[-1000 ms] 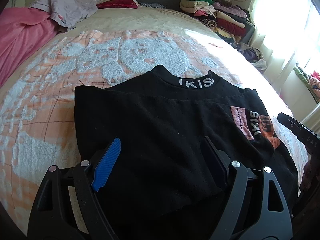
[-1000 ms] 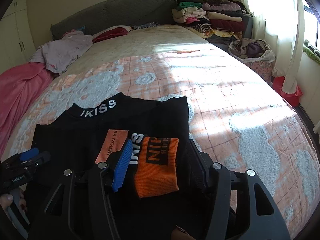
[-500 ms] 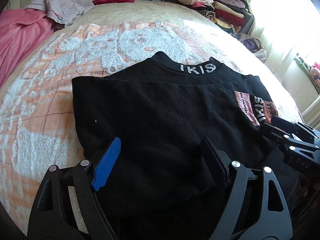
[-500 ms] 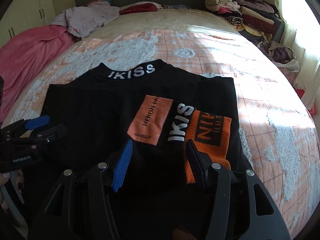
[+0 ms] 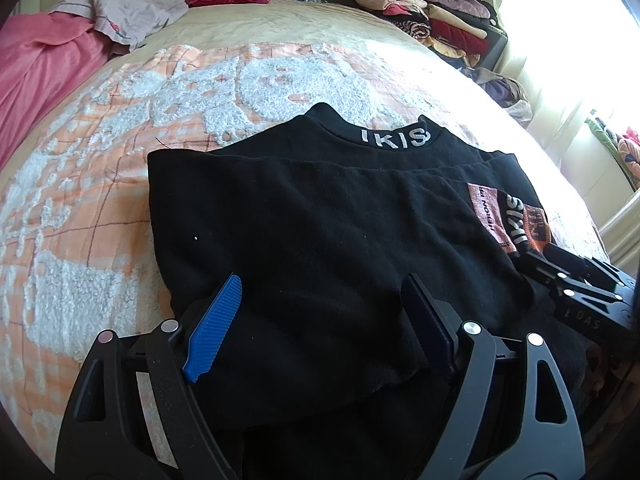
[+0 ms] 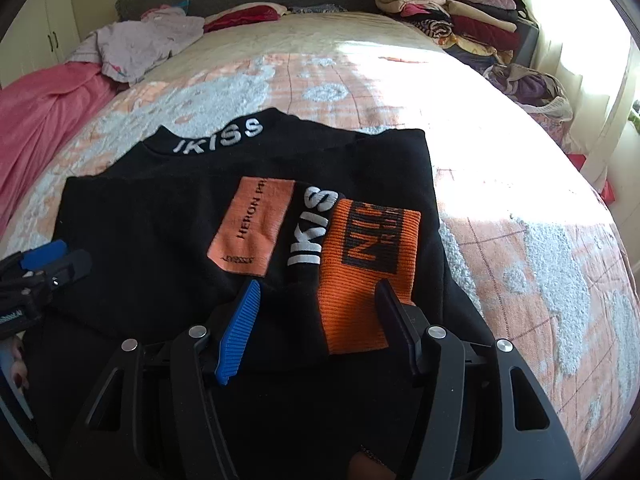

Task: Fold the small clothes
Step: 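Move both open tools away from the sleeves toward the sweatshirt hem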

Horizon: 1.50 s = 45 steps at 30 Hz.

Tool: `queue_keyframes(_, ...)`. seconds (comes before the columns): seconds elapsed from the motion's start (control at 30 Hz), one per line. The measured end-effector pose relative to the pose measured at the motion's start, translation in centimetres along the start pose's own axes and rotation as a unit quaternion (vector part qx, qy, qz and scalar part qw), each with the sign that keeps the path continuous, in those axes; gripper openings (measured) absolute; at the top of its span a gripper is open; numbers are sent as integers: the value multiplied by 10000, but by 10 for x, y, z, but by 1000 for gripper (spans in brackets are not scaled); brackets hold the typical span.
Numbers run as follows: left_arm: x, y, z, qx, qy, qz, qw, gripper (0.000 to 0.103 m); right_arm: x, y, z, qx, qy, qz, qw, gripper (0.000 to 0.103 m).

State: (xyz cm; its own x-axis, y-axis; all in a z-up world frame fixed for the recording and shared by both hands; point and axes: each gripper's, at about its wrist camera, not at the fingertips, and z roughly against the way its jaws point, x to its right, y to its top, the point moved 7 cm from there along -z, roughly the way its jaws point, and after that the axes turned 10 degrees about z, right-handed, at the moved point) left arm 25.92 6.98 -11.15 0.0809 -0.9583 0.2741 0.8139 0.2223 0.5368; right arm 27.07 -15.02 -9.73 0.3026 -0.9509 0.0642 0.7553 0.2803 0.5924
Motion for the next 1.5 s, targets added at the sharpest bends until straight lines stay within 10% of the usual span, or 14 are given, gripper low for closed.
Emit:
queue_keyframes(0.83,11,-13,21,52,36,-127,9999,75,-28,-13,26,228,513,-73,9984,59)
queue_keyframes(1.1,14,-10,33,233,-7,-74,9997,93,-13,-15,41,367,346,-370,9980,90)
queue_keyframes(1.5,1,-14,51,523,138,14,9985,93,0,-15,60,636,206,-629,9958,97)
